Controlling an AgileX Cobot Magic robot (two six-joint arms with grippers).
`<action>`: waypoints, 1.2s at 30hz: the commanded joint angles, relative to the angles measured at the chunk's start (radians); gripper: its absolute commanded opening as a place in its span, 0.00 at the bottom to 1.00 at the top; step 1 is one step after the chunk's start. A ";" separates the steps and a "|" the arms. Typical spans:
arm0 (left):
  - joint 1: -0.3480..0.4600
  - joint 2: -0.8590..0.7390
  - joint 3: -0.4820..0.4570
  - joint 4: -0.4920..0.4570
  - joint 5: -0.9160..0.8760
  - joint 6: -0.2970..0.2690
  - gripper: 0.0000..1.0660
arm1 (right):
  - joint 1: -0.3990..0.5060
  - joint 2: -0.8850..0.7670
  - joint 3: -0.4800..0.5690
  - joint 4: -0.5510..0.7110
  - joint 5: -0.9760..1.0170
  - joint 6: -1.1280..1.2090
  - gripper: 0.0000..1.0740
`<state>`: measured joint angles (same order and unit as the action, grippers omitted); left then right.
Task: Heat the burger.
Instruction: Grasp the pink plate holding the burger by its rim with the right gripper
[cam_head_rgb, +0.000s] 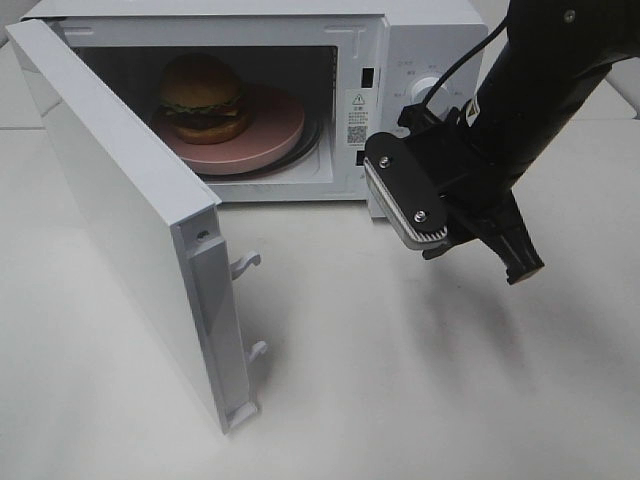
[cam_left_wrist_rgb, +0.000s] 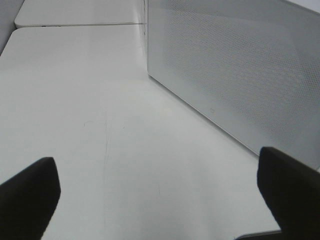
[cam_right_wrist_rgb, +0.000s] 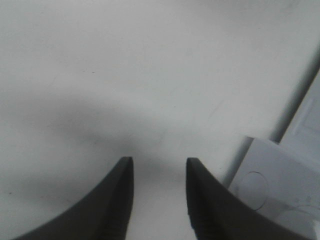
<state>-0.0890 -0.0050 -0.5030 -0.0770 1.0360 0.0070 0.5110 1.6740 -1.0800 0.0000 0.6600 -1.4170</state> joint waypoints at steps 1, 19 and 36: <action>0.002 -0.019 0.003 -0.003 0.000 -0.007 0.94 | 0.016 -0.009 -0.005 -0.010 -0.039 -0.012 0.46; 0.002 -0.019 0.003 -0.003 0.000 -0.007 0.94 | 0.054 -0.009 -0.006 -0.021 -0.267 0.094 0.84; 0.002 -0.019 0.003 -0.003 0.000 -0.007 0.94 | 0.054 0.079 -0.092 -0.080 -0.395 0.225 0.83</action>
<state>-0.0890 -0.0050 -0.5030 -0.0770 1.0360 0.0070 0.5620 1.7210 -1.1370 -0.0730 0.2690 -1.2170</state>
